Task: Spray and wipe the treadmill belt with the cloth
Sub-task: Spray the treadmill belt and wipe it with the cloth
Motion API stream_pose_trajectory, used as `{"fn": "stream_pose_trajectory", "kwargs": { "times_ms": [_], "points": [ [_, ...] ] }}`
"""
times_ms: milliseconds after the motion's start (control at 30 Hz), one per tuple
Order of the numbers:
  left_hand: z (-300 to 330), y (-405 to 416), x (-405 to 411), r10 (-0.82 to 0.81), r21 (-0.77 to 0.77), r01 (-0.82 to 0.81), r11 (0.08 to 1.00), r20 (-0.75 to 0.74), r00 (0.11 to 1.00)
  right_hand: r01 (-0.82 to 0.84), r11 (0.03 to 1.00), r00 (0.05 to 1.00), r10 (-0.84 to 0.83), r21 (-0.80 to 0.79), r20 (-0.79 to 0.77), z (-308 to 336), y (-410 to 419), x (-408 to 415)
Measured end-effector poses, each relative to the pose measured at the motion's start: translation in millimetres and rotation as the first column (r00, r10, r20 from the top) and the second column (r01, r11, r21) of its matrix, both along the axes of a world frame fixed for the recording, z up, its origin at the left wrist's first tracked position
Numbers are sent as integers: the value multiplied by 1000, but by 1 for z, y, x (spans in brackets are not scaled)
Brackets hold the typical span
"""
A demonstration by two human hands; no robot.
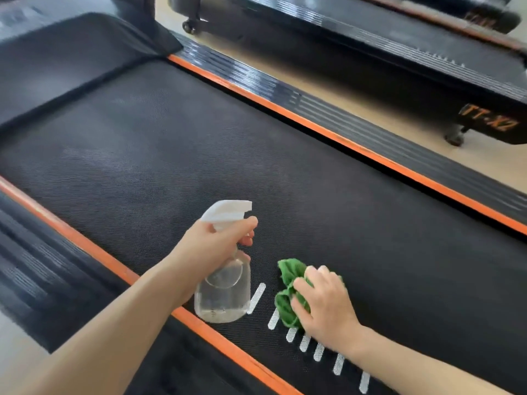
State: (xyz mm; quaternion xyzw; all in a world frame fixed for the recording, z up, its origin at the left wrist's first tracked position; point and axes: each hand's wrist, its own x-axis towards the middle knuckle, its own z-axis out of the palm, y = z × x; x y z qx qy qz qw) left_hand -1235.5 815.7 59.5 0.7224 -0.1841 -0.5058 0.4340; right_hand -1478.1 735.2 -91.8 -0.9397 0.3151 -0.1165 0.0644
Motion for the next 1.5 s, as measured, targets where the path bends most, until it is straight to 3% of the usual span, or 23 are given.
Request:
{"fn": "stream_pose_trajectory", "kwargs": {
  "times_ms": [333,533,700,800,933,1033,1200,1333,1500],
  "points": [
    [2,-4,22,235,36,-239,970,90,968,-184,974,982,187,-130,16,-4,-26,22],
    [3,23,57,352,55,-362,931,139,926,166,979,982,-154,-118,106,-13,-103,166],
    [6,49,78,379,34,-386,922,130,916,238,968,971,-239,-73,-4,-6,-149,269],
    [7,52,82,389,19,-393,919,115,914,277,959,960,-278,-61,-20,-2,-144,285],
    [12,48,82,396,-11,-397,918,111,911,-27,1000,998,28,-15,58,2,-63,228],
    [10,47,82,367,-26,-366,930,105,924,-307,951,951,304,41,50,8,6,160],
    [12,57,87,371,5,-373,928,91,924,-589,801,807,590,-103,-26,10,-33,168],
    [9,75,96,374,33,-378,925,90,923,-250,951,955,273,-183,118,-11,-93,264],
    [10,92,109,411,37,-416,908,100,906,133,987,988,-124,-95,93,-9,-92,363]
  ]
}}
